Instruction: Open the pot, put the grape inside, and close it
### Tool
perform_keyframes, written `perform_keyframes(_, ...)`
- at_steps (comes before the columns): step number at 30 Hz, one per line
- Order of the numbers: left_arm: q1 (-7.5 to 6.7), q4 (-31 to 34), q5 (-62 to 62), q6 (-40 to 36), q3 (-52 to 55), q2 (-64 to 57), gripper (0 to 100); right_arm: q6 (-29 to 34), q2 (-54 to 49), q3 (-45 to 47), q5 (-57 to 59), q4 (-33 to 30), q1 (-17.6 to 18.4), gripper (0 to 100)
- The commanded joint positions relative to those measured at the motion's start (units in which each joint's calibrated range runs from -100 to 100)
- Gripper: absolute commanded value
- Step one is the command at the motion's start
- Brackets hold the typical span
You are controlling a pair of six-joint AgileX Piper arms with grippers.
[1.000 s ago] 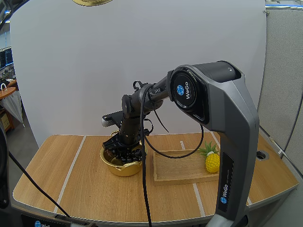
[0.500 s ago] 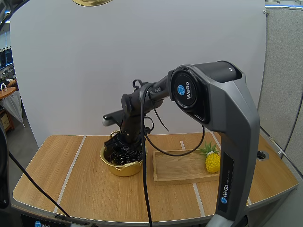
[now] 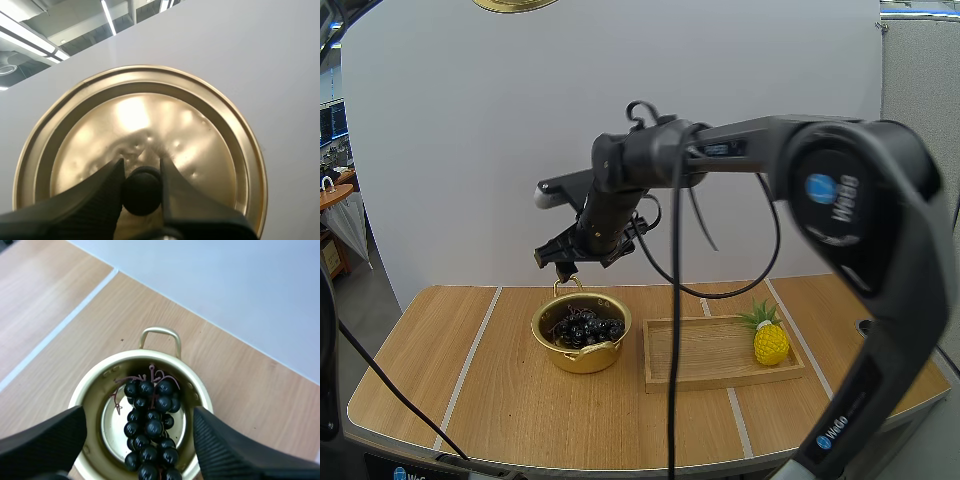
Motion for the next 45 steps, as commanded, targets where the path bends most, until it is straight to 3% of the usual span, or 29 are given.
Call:
perform_keyframes(1,-0.15,-0.23,-2.58,-0.68,-0.49,-0.36,0,0.16,-5.18,2.77,1.51,-0.39,-0.17,100)
perform_keyframes(16,-0.15,-0.23,-2.58,-0.68,-0.49,-0.36,0,0.16,-32.89,18.22,5.78,-0.39,-0.17,100)
perform_keyframes(25,-0.15,-0.23,-2.58,-0.68,-0.49,-0.36,0,0.16,-35.99,20.46,8.65,-0.39,-0.17,100)
perform_keyframes(27,-0.15,-0.23,-2.58,-0.68,-0.49,-0.36,0,0.16,-35.99,20.46,9.28,0.15,-0.17,72)
perform_keyframes(30,-0.15,-0.23,-2.58,-0.68,-0.49,-0.36,0,0.16,-35.99,20.46,9.74,0.36,-0.17,15)
perform_keyframes(31,-0.15,-0.23,-2.58,-0.68,-0.49,-0.36,0,0.16,-35.99,20.46,9.74,0.36,-0.17,0)
perform_keyframes(45,-0.15,-0.23,-2.58,-0.68,-0.49,-0.36,0,-0.21,-35.65,20.46,9.89,1.26,-0.17,0)
